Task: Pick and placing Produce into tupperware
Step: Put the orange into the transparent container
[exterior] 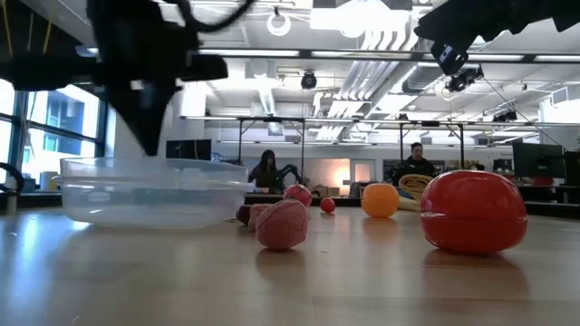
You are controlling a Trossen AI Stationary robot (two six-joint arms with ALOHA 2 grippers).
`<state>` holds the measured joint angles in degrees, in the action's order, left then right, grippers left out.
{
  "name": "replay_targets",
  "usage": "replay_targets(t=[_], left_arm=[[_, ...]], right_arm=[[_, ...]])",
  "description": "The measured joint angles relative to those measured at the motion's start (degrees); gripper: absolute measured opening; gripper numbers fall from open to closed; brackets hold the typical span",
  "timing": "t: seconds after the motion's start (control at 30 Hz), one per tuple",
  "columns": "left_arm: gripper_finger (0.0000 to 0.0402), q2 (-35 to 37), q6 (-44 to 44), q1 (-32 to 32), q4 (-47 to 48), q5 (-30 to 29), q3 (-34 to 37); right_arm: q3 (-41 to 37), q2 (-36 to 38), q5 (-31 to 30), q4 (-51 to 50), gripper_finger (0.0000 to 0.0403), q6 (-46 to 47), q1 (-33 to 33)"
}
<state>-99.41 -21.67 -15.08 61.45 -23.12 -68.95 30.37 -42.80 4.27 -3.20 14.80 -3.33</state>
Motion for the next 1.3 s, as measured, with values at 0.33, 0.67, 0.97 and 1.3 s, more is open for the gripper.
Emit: replay_targets(t=[0.33, 0.67, 0.97, 1.3], left_arm=[[0.0003, 18.11, -0.63, 7.21, -0.15, -3.41, -0.61], [0.0003, 49.62, -4.02, 10.64, -20.00, -0.66, 15.93], [0.0003, 66.07, -3.38, 10.56, -31.68, 1.69, 34.61], [0.0003, 67.85, -3.40, 10.56, -33.31, 1.89, 35.87]], right_arm=[[0.00, 0.02, -0.85, 0.58, 0.0044, -1.79, 0.02], [0.00, 0.02, -0.85, -0.01, 0.0044, 0.77, 0.06], [0.00, 0.02, -0.85, 0.94, 0.0044, 3.26, 2.46], [11.09, -1.13, -1.50, -10.82, 0.0057, -1.69, 4.83]])
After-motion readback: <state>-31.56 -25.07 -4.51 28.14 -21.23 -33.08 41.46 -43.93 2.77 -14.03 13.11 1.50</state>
